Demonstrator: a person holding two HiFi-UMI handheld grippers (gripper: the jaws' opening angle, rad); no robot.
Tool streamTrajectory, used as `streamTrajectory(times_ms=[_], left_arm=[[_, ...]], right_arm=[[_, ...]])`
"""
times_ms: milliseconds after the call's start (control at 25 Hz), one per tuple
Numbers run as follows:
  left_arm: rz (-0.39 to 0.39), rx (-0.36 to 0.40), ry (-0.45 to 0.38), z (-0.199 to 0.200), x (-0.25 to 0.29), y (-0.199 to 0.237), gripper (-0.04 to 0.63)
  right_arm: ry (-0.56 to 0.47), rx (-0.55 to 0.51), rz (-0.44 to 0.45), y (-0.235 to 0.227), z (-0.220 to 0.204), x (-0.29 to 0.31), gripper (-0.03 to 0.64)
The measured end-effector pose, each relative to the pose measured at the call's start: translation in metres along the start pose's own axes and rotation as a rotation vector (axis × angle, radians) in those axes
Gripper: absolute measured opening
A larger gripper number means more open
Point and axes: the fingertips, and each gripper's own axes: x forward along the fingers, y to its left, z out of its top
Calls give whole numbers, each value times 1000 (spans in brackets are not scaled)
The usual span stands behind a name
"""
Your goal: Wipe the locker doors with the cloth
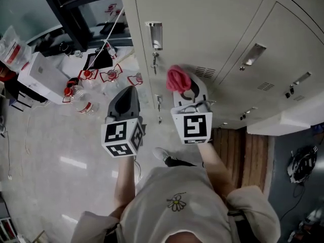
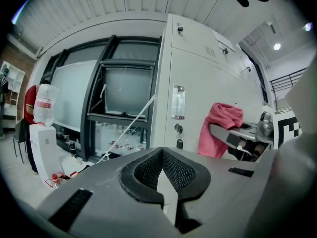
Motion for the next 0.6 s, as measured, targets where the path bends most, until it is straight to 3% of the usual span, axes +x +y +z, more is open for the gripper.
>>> streamTrajectory(times_ms=[240,600], left_arm=[[82,-5,23,-8,-13,33,17],[151,-28,39,-16,-15,67,17]], right_arm=[[0,96,66,45,-3,33,31],[44,-2,52,81,-29,78,31]])
